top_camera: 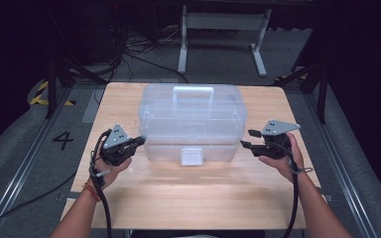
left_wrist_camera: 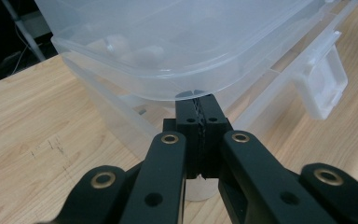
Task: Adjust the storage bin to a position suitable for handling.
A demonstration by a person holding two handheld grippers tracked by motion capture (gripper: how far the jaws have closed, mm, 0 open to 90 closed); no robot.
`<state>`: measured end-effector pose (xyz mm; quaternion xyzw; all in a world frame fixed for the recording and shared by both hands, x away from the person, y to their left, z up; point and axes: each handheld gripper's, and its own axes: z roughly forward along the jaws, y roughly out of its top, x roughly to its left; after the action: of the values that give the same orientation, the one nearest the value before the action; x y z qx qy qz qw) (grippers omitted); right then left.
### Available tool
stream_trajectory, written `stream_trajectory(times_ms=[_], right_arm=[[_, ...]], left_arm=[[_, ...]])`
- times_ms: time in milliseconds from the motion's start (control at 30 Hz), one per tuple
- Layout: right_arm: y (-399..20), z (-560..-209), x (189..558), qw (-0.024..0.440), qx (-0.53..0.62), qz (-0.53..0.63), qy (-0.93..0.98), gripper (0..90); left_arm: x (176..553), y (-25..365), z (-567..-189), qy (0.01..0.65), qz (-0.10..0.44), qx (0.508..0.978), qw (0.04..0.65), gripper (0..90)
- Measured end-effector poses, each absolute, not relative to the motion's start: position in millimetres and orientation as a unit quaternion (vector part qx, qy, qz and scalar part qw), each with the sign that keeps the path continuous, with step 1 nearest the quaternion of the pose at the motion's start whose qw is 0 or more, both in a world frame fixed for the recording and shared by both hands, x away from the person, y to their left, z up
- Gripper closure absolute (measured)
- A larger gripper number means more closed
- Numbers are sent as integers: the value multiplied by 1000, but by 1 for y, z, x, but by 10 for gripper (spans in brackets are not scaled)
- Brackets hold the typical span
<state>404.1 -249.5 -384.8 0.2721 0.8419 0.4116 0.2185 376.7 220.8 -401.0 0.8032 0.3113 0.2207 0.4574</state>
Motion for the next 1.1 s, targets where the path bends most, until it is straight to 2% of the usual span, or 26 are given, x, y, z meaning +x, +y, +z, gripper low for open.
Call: stream_trajectory(times_ms=[467, 1100], right_arm=[[-245, -390, 403, 255, 274, 443, 814, 492], [-245, -369, 402, 295, 273, 480, 780, 493]], left_arm=[[377, 221, -401, 311, 223, 802, 458, 876], [380, 222, -404, 315, 216, 804, 455, 854]])
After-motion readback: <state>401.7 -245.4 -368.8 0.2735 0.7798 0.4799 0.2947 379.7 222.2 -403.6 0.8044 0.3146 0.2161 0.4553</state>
